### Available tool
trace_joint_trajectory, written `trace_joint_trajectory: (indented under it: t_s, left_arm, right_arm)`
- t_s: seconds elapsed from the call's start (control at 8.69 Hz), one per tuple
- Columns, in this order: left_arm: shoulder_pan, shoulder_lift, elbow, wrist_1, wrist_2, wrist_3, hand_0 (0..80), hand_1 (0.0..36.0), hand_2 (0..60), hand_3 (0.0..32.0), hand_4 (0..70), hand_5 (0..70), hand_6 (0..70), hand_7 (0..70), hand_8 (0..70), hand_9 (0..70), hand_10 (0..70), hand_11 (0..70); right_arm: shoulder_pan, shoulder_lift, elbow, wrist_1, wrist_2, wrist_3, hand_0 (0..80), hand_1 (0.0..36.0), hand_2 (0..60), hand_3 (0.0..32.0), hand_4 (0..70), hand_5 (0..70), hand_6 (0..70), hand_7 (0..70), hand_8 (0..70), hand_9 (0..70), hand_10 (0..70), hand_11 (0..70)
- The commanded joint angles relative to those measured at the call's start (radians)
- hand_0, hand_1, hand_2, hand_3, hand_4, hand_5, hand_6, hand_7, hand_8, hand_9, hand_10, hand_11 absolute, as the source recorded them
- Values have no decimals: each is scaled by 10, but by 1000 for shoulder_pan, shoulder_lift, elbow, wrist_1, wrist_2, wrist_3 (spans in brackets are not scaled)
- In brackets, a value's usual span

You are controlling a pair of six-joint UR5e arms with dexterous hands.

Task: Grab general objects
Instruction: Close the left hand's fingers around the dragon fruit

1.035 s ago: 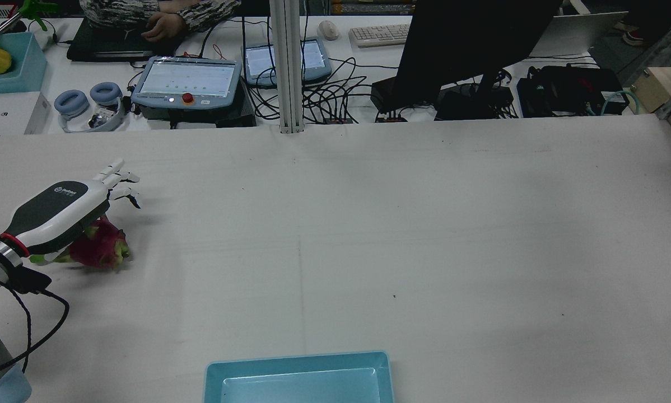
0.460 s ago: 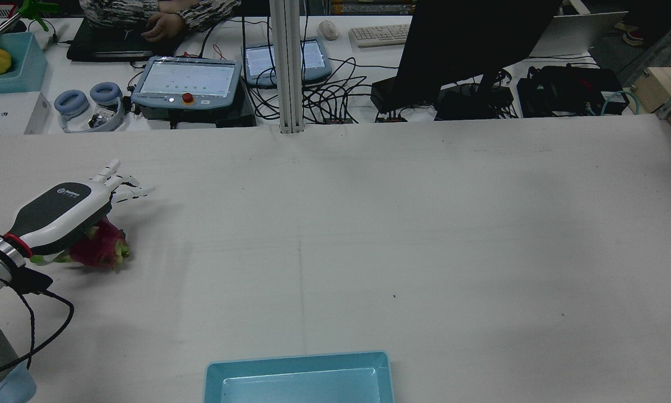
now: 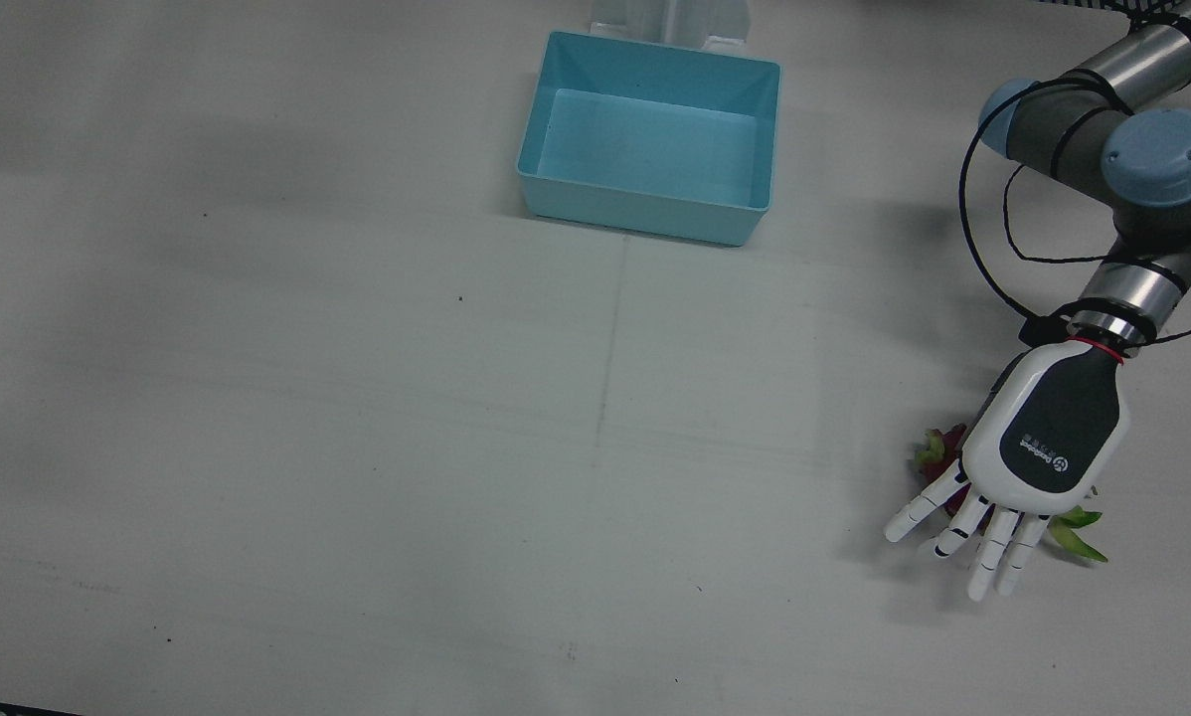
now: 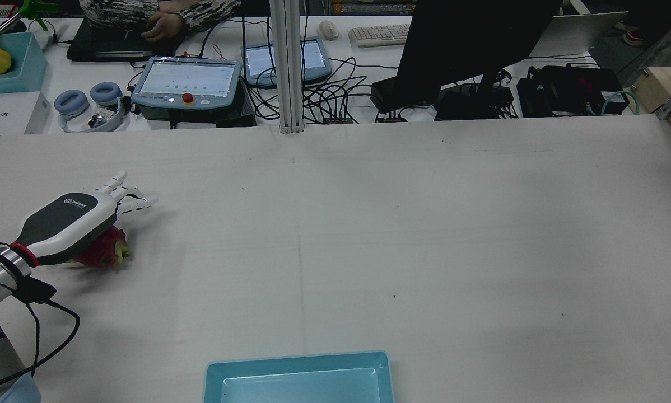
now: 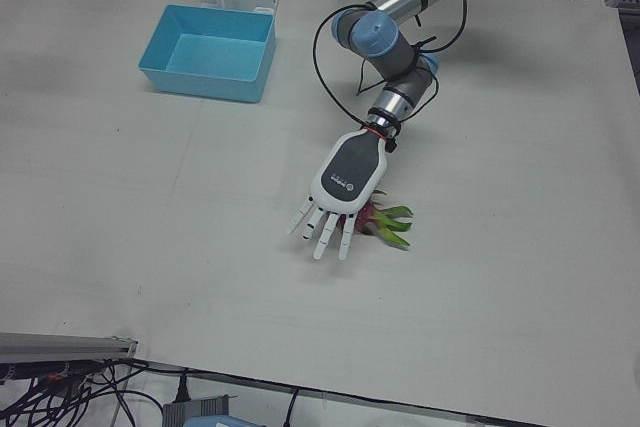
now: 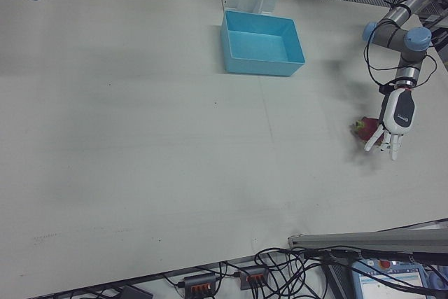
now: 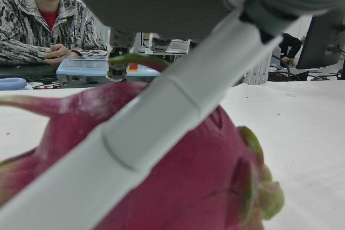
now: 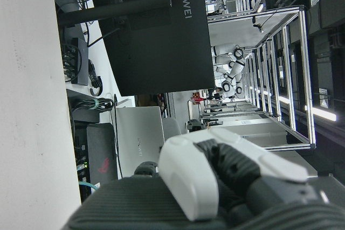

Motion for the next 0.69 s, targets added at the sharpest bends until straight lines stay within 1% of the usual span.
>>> trace_joint_trajectory:
  t_s: [0.0,0.23,0.35,0.46,0.58]
  left_arm:
    - [33,-4,25,-3,-7,7,800,360,600,134,0,124,0,346,0,55,0,0]
    - [38,-6,39,-13,-7,7,800,360,600,118,0,182,0,360,0,58,0,0]
    - [39,-6,45,-16,-7,7,800,360,600,92,3,284,0,373,0,60,0,0]
    - [39,-6,49,-17,-7,7,800,360,600,34,14,501,0,427,0,71,0,0]
    - [39,-6,57,-22,-7,7,800,360,600,0,15,700,2,502,0,86,0,0]
  right_arm:
    - [0,0,0,0,0,0,0,0,0,0,0,0,0,0,0,0,0,0]
    - [0,0,0,0,0,0,0,0,0,0,0,0,0,0,0,0,0,0]
    - [0,0,0,0,0,0,0,0,0,0,0,0,0,0,0,0,0,0]
    - [0,0,0,0,0,0,0,0,0,0,0,0,0,0,0,0,0,0]
    - [0,0,0,0,0,0,0,0,0,0,0,0,0,0,0,0,0,0]
